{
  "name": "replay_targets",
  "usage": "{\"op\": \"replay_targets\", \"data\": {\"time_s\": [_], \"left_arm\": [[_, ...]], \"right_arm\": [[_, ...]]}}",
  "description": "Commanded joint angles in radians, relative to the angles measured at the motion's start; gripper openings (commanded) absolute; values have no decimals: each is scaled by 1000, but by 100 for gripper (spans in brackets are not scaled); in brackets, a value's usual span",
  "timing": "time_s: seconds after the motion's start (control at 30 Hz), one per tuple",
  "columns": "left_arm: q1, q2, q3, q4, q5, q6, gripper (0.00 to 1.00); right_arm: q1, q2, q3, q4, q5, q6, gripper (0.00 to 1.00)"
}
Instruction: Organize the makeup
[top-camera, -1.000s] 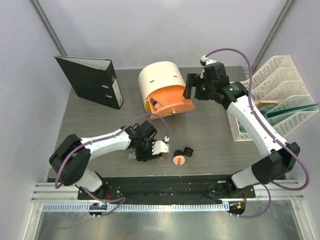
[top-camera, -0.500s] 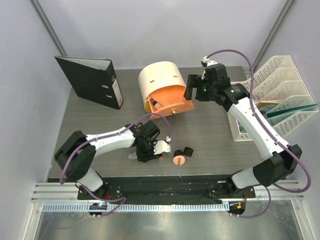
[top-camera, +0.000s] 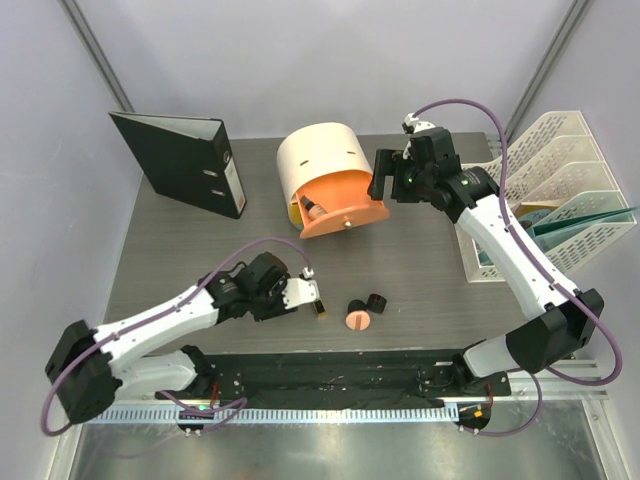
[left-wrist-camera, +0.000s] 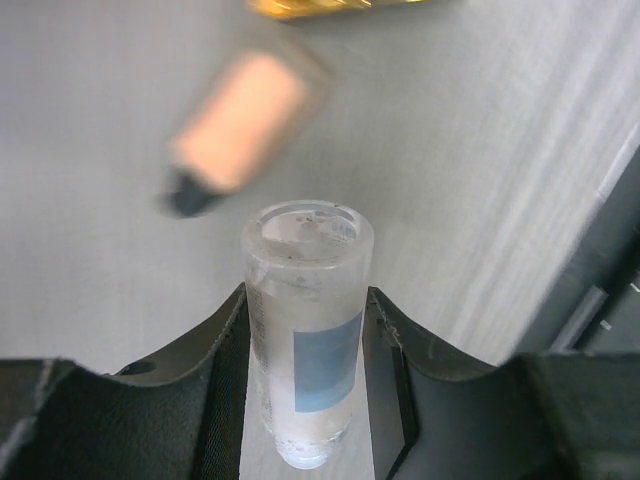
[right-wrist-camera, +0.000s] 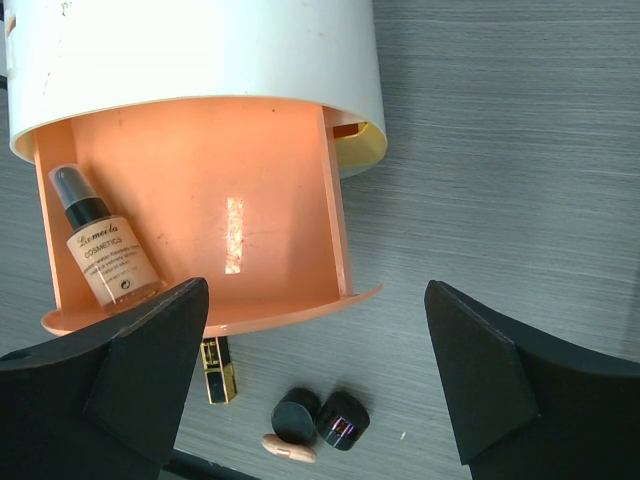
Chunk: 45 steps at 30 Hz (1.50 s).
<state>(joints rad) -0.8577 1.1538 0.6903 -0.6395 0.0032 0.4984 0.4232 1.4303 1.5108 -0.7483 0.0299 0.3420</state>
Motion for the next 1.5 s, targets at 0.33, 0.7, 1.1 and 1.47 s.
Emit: {"op": "replay_targets", "data": {"time_s": [0.33, 0.7, 1.1, 1.47], "left_arm": [[77, -172, 300, 109, -117, 20, 0], [215, 96, 667, 225, 171, 126, 0], [217, 374, 908, 274, 362, 134, 0], [215, 468, 946, 330, 494, 77, 0]], "right_arm": [[-4, -28, 6, 41, -12, -9, 95], [-6, -37, -3, 44, -1, -15, 95], [-24, -53, -27, 44, 19, -12, 95], [-60, -77, -52, 41, 22, -15, 95]]}}
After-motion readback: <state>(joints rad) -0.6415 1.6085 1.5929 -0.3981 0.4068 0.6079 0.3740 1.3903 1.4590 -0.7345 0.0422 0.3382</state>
